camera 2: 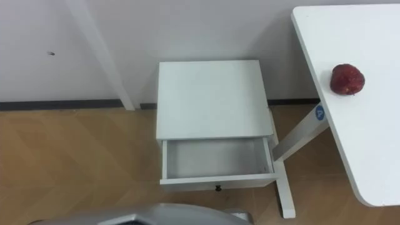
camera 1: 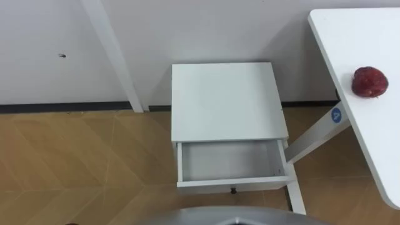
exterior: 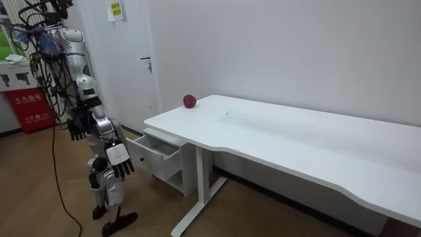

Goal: Put apple and close drawer

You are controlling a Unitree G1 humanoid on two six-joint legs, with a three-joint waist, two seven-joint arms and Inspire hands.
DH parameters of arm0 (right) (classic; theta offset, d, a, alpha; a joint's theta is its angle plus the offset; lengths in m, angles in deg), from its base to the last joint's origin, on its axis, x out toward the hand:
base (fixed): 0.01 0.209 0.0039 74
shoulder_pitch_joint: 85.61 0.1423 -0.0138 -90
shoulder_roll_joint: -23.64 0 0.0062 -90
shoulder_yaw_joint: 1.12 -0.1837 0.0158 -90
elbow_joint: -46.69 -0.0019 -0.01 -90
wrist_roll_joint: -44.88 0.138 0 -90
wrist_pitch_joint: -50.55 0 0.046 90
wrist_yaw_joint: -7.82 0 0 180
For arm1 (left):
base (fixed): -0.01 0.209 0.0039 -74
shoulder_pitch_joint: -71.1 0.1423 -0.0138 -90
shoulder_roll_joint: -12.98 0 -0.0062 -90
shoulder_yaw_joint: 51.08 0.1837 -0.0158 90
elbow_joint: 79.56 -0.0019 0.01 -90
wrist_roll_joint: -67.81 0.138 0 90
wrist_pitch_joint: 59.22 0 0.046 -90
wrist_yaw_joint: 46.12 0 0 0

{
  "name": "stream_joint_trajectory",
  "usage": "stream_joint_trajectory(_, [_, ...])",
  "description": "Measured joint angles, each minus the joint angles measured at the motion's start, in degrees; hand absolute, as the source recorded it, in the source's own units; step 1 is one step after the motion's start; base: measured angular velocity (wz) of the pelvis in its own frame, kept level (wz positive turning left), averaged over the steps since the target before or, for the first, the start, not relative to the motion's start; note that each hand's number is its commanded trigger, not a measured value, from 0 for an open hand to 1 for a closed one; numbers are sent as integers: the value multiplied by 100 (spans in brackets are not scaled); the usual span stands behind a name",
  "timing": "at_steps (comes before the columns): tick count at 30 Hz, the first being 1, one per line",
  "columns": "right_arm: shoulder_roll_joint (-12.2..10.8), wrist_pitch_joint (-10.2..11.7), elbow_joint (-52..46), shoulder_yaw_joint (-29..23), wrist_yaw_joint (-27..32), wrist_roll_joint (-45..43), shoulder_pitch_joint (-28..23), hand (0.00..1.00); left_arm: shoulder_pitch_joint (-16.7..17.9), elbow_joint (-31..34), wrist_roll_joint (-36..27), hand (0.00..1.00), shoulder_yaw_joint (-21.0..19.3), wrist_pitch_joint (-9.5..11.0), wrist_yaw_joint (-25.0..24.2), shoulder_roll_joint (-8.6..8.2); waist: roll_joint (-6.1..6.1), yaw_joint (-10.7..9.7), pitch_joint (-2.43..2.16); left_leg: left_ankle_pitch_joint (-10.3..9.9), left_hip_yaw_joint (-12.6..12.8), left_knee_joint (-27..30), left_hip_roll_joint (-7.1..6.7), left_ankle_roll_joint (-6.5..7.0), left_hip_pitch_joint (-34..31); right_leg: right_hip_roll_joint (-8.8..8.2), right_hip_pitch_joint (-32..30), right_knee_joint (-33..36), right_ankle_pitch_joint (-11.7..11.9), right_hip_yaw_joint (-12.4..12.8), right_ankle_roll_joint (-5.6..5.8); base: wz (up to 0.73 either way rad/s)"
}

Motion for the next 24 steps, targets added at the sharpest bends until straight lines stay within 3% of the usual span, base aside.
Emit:
stream_joint_trajectory(8, [-1, 4, -12, -10, 41, 77, 8, 0, -54, 7, -1, 0, 0, 6, 3, 1, -10, 1, 6, 0, 1, 17, 1, 0, -3, 2, -7, 2, 0, 56, 0, 0])
stream_joint_trajectory(11, [-9, 4, -17, -139, 67, 489, 15, 0, -44, 9, -40, 0, -5, 6, 3, 1, -6, 17, 4, 0, 1, -11, 2, 0, -2, 9, -7, -2, 0, 148, 0, 0])
stream_joint_trajectory(14, [-14, 12, -52, -342, 115, 1394, 18, 0, -41, 7, -44, 0, -127, 7, 2, 1, -13, 13, 7, 1, 41, -6, 6, 0, 34, 13, -9, -3, 0, 146, 0, -7])
stream_joint_trajectory(18, [-14, 90, -62, -988, 213, 2553, 50, 0, -36, -12, -53, 0, -489, 10, 29, 6, -34, -9, 8, 1, 141, -64, 8, -2, 100, 28, -6, -6, 0, 309, -1, -13])
stream_joint_trajectory(24, [-11, 230, -81, -2090, 541, 4773, 8, 0, 22, -11, -53, 0, -1092, 137, 152, 14, -91, -102, -2, -1, 170, -67, 4, -2, 95, 28, -36, -2, 1, 296, -2, -3])
